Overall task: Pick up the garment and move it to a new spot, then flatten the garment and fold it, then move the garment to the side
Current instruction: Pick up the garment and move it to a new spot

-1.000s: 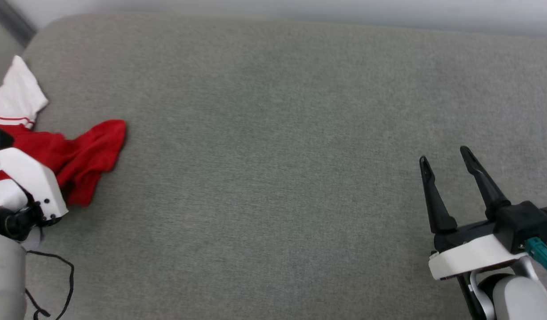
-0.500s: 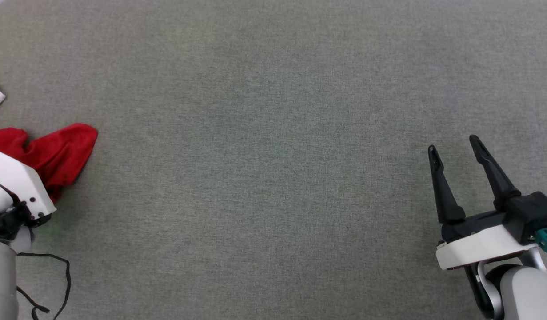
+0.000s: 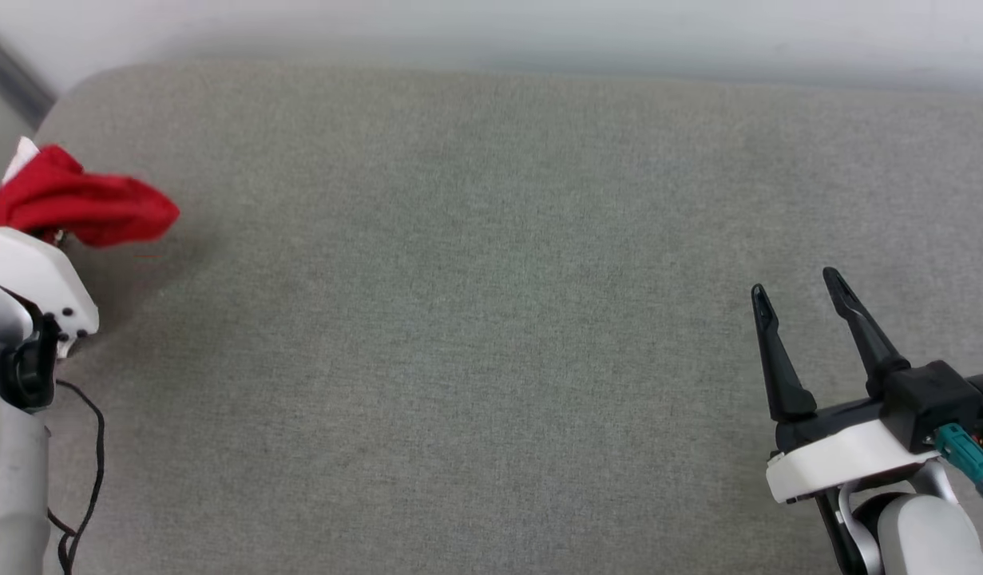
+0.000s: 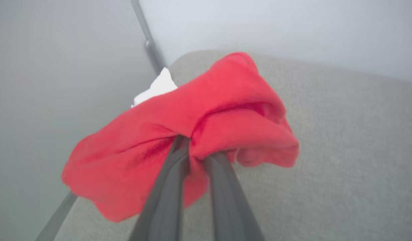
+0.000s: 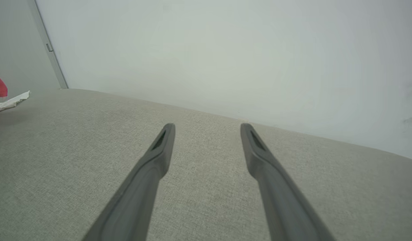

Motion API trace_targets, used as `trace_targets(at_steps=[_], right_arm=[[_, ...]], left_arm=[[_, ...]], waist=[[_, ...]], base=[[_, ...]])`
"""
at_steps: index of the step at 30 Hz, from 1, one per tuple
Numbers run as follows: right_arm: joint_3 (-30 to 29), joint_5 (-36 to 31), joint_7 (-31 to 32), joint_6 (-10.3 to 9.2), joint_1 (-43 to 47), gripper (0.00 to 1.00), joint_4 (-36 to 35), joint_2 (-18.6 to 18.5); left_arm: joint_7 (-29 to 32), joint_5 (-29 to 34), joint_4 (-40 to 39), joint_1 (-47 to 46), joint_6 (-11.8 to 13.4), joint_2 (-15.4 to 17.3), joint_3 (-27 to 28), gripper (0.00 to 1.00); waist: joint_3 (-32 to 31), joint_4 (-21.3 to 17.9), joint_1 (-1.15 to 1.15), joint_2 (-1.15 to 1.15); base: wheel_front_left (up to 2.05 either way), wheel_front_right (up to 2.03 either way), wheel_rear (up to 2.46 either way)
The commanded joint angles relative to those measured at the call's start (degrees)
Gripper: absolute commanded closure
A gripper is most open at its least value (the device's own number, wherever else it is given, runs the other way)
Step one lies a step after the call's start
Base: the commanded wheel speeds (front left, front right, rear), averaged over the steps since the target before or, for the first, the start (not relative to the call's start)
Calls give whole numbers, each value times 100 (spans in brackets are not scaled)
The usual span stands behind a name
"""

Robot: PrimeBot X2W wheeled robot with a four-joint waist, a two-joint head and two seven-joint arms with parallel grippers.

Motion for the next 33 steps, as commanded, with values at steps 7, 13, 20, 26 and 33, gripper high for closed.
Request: trace_targets(at_steps=[7,13,20,26,33], right_arm=[[-101,-68,7,-4,268,0,56,124],[-124,-37,71,-4,428,0,69,183],[-133,-31,137,-4,549,0,45,217],[-190,4,172,-4,594,0,13,230],[-195,97,106,-4,542,0,20,233]], left_arm=[[-1241,161,-368,-35,21,-265,-150,100],[-1794,201,-784,195,-19,-729,-425,100],[-1810,289,-1443,479,-182,-1422,-1105,100],[-1697,205,-1943,717,-350,-1984,-1658,100],[-1682,131,-2153,1576,-215,-2237,-2150,100]], waist=[[-588,-287,-1,0],[-854,-646,-1,0],[-989,-1099,-1,0],[-927,-1345,-1,0],[-710,-1429,-1,0]], base=[[0,0,0],[0,0,0],[0,0,0],[0,0,0],[0,0,0]])
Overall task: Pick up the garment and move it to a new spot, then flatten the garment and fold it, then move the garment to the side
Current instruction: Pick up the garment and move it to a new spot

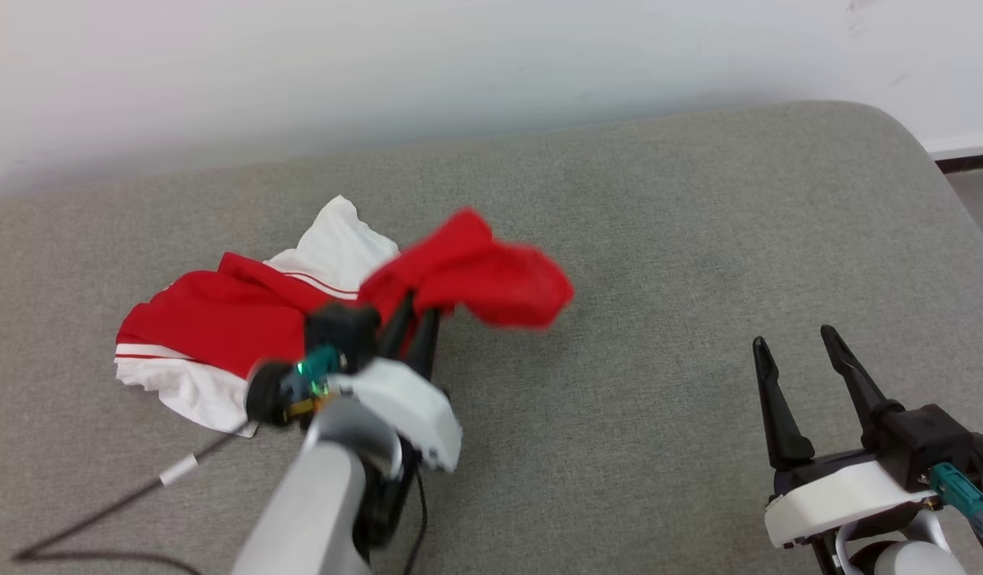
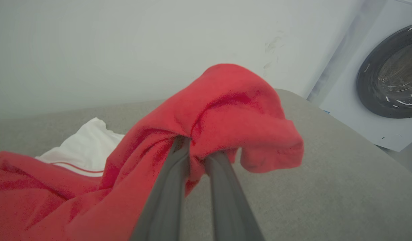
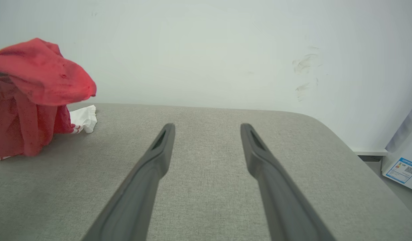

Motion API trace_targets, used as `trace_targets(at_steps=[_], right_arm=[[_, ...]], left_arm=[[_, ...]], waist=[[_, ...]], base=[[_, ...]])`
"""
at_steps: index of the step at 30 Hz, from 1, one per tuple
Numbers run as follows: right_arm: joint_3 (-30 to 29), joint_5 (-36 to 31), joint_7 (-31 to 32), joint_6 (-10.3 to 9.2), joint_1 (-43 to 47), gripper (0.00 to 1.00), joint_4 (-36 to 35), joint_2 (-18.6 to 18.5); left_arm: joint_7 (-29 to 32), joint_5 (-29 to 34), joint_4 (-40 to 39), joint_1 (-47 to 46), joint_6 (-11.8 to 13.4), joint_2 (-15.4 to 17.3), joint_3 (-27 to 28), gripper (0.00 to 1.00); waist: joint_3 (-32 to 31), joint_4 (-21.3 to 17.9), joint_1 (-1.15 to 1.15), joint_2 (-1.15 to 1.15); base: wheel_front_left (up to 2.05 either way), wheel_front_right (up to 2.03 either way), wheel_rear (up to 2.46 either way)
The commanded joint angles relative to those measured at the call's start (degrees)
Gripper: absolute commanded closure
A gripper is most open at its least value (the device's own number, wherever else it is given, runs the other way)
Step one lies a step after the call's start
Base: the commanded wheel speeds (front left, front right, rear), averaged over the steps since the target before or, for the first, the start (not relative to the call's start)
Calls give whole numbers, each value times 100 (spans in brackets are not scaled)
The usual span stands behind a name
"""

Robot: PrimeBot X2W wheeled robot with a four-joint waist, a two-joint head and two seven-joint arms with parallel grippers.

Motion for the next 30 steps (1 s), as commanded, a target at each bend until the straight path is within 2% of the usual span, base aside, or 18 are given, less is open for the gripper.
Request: trace_targets(at_steps=[1,5,9,10,11,14,19,25,30], right_arm=[[12,62,-51,-4,-40,0,12,19],[59,133,-96,-4,-95,0,87,19],[59,146,-134,-4,-134,0,149,19],[62,133,-140,-4,-135,0,166,19],[57,139,-136,-4,-135,0,188,19],[35,120,-119,-4,-100,0,232,18],[29,91,-62,-4,-1,0,250,18],[-12,112,14,-4,132,0,204,18],[3,134,91,-4,264,0,154,19]], left_arm=[[-5,-28,26,390,78,-31,-84,100],[41,-38,241,1088,169,-21,-258,100],[109,-103,458,1479,131,-37,-413,98],[74,-106,480,1499,129,-42,-442,47],[19,-76,486,1508,131,-50,-478,0],[-306,-25,369,1413,108,-76,-568,0],[-925,95,46,1283,221,-83,-547,0],[-1198,78,-248,1222,501,33,-159,0],[-1258,-9,-225,1434,807,272,334,0]], waist=[[75,-18,0,0],[141,-21,0,0],[154,37,0,0],[146,61,0,0],[122,86,0,0],[12,161,0,0],[-235,228,0,0],[-461,291,0,0],[-591,325,0,0]], base=[[0,0,0],[0,0,0],[0,0,0],[0,0,0],[0,0,0],[0,0,0],[0,0,0],[0,0,0],[0,0,0]])
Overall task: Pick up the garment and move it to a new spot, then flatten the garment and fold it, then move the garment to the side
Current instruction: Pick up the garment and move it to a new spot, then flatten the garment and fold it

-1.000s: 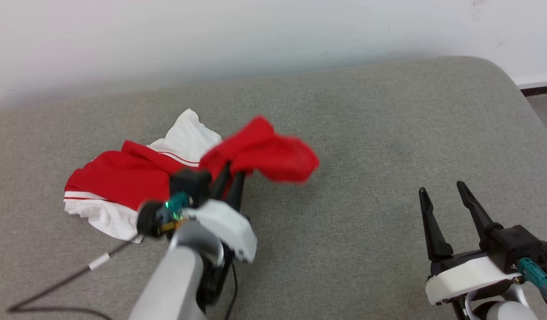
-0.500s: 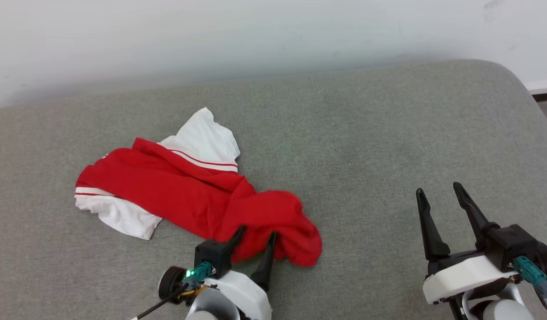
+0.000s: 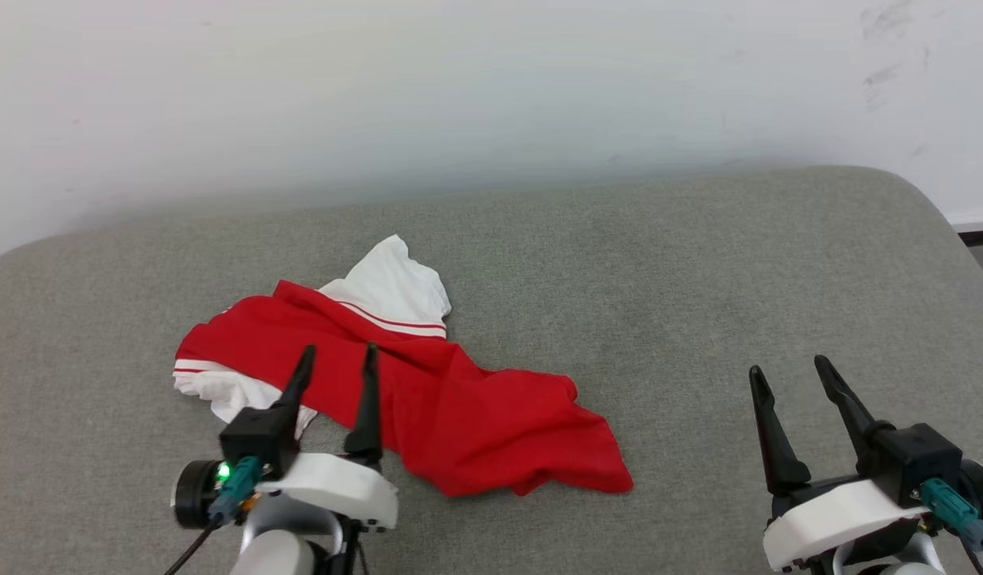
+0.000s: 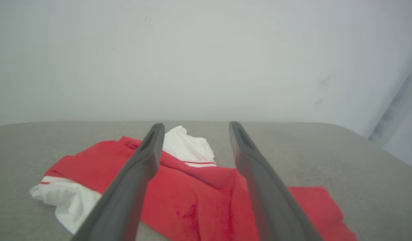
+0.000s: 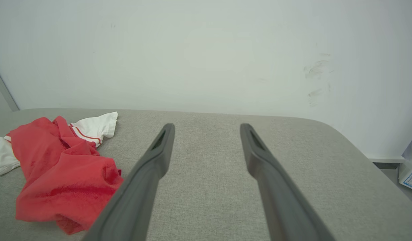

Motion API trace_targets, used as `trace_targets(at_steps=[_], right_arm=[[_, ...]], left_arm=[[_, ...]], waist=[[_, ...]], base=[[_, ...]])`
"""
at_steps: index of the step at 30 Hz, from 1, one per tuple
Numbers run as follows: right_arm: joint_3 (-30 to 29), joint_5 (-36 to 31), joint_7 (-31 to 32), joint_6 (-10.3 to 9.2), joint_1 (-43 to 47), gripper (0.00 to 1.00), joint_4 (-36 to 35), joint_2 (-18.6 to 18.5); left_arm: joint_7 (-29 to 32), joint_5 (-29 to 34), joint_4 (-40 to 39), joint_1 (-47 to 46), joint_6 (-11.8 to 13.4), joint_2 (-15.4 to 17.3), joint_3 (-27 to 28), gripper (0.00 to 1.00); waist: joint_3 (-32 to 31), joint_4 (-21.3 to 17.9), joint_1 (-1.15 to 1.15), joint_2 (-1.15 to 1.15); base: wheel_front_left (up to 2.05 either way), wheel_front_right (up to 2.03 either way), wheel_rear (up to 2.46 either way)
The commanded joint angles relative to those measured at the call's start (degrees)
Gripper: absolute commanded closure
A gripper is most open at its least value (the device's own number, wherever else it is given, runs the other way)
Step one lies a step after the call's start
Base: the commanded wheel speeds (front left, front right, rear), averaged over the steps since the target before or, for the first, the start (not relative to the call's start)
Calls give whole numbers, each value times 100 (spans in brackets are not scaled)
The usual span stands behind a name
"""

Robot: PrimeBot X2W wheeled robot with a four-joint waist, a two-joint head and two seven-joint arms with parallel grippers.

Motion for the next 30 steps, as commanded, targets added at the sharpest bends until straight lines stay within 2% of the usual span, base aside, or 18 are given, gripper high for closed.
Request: trace_targets(at_steps=[1,5,11,17,24,25,30], right_arm=[[5,20,36,-3,107,0,-36,13],[15,46,76,-4,186,0,-61,13],[25,95,113,-4,209,0,-68,13],[-52,446,332,-4,234,0,128,12],[-210,950,1138,-3,-440,0,793,-92],[37,1221,1508,-3,-977,0,1036,-263],[906,1811,2260,-3,-1934,0,1395,-723]], left_arm=[[-40,-40,16,159,121,153,215,0],[-81,-97,-65,411,289,386,610,0],[-103,-124,-306,621,322,492,850,0],[-115,-99,-472,626,271,399,847,0],[-106,-20,-574,433,217,310,772,0],[-106,16,-640,324,198,262,738,0],[-106,125,-740,45,155,131,694,0]], waist=[[-49,25,0,0],[-93,52,0,0],[-100,66,0,0],[-83,107,0,0],[167,311,0,0],[414,455,0,0],[871,699,0,0]], base=[[0,0,0],[0,0,0],[0,0,0],[0,0,0],[0,0,0],[0,0,0],[0,0,0]])
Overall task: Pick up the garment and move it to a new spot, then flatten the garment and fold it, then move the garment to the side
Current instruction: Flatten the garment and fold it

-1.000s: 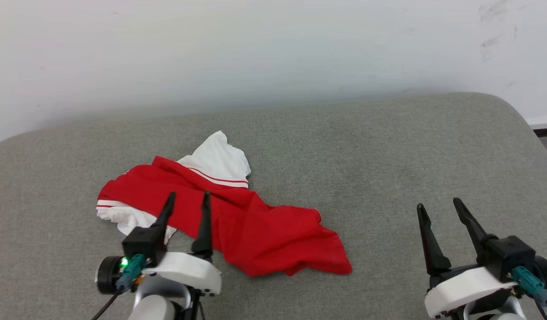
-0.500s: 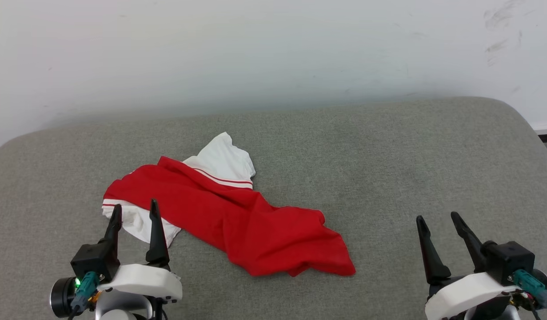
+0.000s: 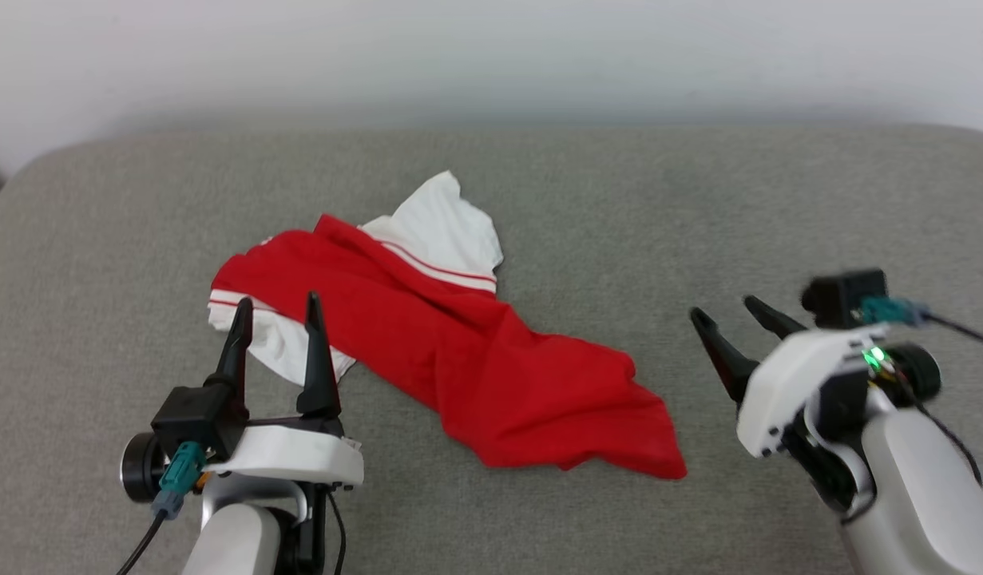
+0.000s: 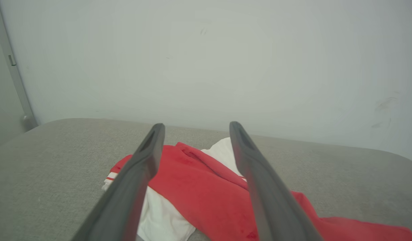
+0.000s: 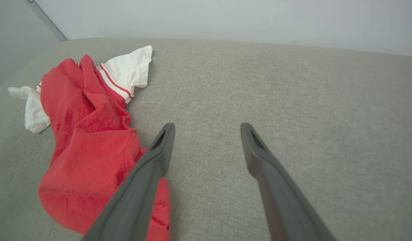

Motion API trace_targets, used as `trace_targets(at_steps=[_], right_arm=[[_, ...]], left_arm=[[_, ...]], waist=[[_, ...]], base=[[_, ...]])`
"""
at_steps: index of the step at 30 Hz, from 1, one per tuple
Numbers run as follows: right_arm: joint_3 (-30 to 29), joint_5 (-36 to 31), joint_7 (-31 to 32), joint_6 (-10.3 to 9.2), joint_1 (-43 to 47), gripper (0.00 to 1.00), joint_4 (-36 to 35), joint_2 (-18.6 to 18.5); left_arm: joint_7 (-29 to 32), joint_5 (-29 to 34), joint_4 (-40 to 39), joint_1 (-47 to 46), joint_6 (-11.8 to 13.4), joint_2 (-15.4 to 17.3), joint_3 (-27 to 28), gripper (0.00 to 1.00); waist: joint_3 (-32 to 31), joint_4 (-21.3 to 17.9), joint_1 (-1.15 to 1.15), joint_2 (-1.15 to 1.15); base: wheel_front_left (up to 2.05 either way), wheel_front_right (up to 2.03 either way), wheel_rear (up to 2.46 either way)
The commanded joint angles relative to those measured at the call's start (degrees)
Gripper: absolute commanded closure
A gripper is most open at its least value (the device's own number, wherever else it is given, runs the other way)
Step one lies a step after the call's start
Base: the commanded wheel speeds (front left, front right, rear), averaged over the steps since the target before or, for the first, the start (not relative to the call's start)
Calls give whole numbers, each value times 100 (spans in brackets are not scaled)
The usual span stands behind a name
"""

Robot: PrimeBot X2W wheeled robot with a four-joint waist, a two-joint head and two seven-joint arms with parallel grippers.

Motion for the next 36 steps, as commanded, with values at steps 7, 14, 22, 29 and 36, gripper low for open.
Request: trace_targets(at_steps=[7,14,22,29,36], right_arm=[[1865,992,951,-2,-1264,0,149,-613],[3562,2015,1668,-3,-1770,0,162,-1046],[4597,2626,2174,-2,-1785,100,561,-1327],[4295,2433,907,-4,-2365,100,468,-1371],[3070,1934,-148,-3,-1860,100,562,-1290]], left_arm=[[-12,160,-46,-374,-93,-184,-11,0],[-13,267,24,-515,-140,-287,17,0],[-13,345,108,-573,-206,-369,87,0],[-13,373,175,-459,-230,-407,176,0],[-13,417,227,-277,-269,-426,296,0]], waist=[[756,442,0,0],[1004,519,0,0],[1080,513,0,0],[927,436,0,0],[595,176,0,0]], base=[[0,0,0],[0,0,0],[0,0,0],[0,0,0],[0,0,0]])
